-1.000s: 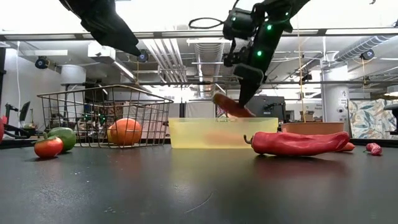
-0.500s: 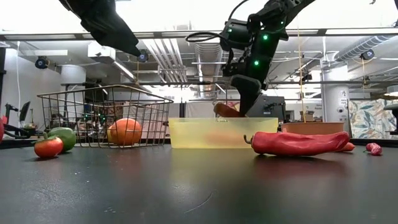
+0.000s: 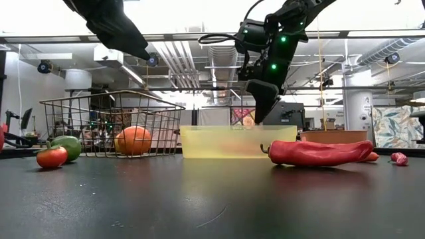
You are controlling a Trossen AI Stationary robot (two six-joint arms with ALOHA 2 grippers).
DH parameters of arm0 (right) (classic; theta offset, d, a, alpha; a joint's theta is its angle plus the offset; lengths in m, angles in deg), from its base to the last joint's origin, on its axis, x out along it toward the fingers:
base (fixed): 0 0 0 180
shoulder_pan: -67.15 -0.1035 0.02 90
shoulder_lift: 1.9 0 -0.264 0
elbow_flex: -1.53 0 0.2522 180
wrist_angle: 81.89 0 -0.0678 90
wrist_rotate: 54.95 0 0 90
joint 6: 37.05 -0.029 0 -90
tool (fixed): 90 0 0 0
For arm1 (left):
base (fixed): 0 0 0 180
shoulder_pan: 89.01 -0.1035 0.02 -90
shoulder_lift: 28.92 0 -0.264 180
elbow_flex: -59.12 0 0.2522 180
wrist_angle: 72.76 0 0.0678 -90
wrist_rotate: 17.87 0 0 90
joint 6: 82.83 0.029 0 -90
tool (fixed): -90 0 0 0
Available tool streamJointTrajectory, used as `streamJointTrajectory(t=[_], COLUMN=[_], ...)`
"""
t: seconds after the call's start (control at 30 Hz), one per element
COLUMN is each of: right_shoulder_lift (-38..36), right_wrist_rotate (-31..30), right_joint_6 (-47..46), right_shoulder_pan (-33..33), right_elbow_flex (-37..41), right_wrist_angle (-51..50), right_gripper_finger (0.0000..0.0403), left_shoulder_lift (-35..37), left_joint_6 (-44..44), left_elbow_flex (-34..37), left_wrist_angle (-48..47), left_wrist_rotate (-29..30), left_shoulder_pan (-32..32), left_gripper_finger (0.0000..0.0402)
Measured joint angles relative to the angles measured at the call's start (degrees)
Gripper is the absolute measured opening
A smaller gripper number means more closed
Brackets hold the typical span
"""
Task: Sort produce into baskets
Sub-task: Put the tomato into the wire bin
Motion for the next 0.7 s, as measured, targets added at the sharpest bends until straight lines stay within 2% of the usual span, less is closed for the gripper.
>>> streamJointTrajectory(t=[0.27, 0.47, 0.7], right_shoulder_lift=[-1.61, -4.38, -5.35], right_wrist_rotate=[0.02, 0.5, 0.54], right_joint_6=[0.34, -0.49, -0.22], right_shoulder_pan=[-0.06, -0.73, -2.25], right_elbow_flex=[0.0, 0.0, 0.02], right_wrist_angle=[-0.02, 0.05, 0.61], right_gripper_finger=[0.0147, 0.0155, 0.0153], left_shoulder_lift=[0.0, 0.0, 0.0], left_joint_6=[-2.88, -7.11, -9.59], left_elbow_flex=[0.0, 0.0, -1.78], left_wrist_angle=[-0.72, -0.81, -1.44], left_wrist_rotate=[-1.0, -4.78, -8.97], left_shoulder_pan=[0.0, 0.99, 5.44], left_gripper_finger=[0.03, 0.03, 0.03])
